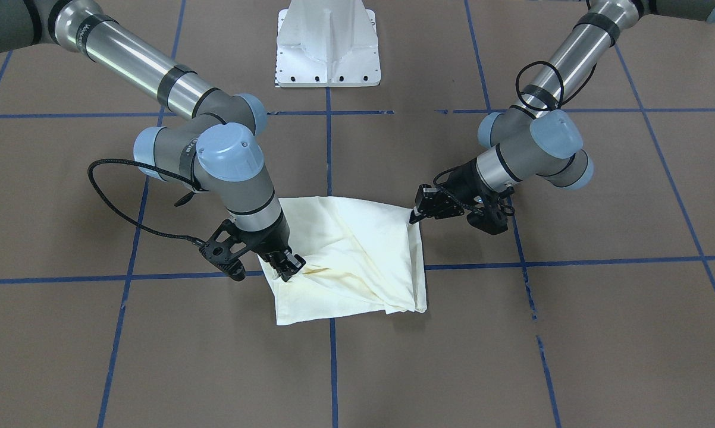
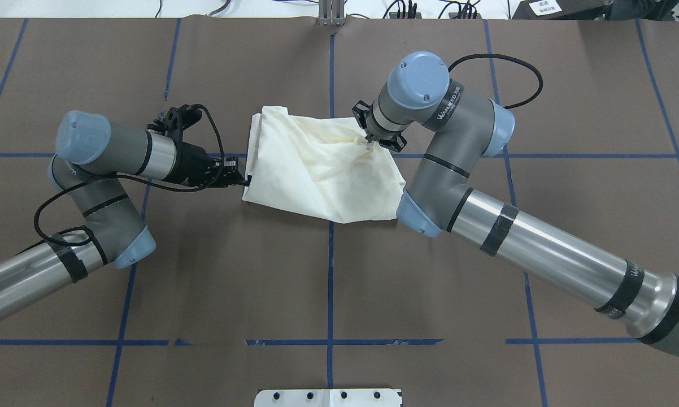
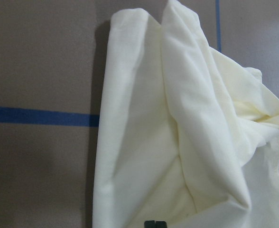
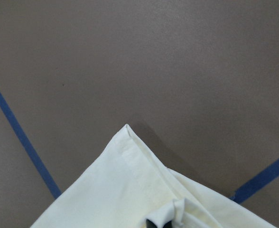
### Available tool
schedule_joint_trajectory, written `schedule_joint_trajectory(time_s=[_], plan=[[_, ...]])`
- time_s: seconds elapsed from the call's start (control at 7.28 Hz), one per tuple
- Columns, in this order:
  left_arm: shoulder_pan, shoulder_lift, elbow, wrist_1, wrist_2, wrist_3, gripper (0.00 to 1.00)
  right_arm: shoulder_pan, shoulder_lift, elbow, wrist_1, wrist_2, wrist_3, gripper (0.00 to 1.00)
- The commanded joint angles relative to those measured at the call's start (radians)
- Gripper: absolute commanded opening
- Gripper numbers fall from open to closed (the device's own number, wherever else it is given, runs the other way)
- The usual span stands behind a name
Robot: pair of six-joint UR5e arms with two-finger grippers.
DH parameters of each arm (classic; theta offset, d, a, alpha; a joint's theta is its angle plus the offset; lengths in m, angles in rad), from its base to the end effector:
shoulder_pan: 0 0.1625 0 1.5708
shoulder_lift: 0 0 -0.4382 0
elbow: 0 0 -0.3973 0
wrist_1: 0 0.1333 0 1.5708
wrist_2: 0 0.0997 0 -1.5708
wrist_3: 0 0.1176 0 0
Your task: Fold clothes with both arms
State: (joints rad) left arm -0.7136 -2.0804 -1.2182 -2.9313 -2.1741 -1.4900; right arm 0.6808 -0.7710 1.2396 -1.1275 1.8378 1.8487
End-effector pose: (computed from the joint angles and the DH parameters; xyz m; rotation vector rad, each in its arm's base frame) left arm 0.4918 -0.5139 0.3885 0.1222 1.5222 -0.0471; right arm -0.5724 -0.5953 0.2790 -0.0635 -0.9626 0.7641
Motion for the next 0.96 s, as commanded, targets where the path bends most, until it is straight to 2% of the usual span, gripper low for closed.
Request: schedule_joint_trajectory(time_s=[0.0,0.14,0.27,0.55,0.82], plan=[[0.003,0.019,0.05,-0.119,-0.058,0.004,0.0,0.0,-0.001,0.0,0.0,0.0,0.0,0.0],[0.008,0.02,0.095,-0.193,-0.071,0.002,0.0,0.0,-0.001,0.0,0.0,0.0,0.0,0.0],[0.011,0.022,0.101,-0.212,-0.073,-0.001,0.0,0.003,-0.001,0.0,0.0,0.0,0.0,0.0],[0.006,0.026,0.076,-0.224,-0.108,-0.041,0.0,0.005,-0.001,0.0,0.0,0.0,0.0,0.0],[-0.097,0.008,0.018,-0.212,-0.108,-0.111,0.0,0.005,0.001,0.001,0.0,0.0,0.0,0.0]])
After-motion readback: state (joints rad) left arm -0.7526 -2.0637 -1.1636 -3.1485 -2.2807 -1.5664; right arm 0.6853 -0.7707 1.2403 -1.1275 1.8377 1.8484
